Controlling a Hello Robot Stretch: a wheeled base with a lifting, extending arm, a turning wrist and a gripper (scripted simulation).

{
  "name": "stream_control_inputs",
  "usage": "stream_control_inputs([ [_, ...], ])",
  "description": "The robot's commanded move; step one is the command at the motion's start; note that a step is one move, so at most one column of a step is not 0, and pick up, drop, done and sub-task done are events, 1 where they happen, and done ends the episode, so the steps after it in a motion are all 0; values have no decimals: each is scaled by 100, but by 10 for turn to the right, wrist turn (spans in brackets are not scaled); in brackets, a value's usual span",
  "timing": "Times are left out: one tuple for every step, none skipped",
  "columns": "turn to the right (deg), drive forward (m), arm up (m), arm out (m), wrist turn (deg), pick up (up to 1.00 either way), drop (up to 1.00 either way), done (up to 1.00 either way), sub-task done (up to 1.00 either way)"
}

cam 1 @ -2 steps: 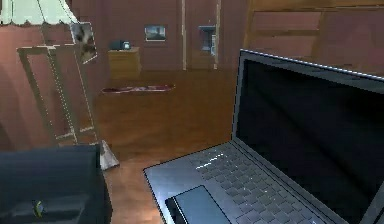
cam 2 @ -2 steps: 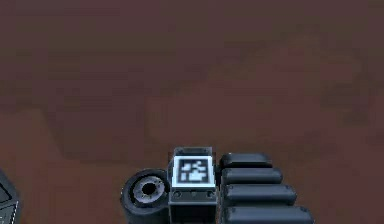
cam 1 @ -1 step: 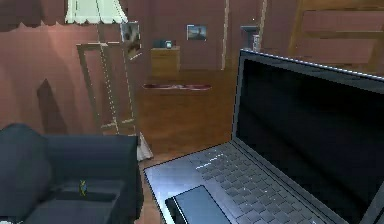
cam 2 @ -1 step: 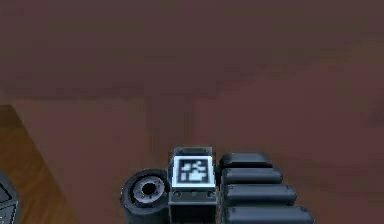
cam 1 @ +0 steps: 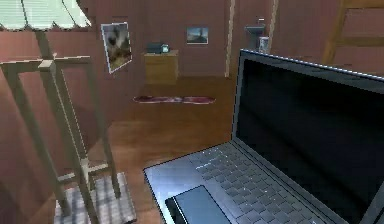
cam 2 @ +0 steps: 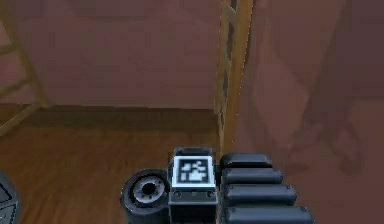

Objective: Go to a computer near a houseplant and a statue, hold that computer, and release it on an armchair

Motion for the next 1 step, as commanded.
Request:
stream_control_inputs([
  [450, 0, 0, 0, 0, 0, 0, 0, 0],
])
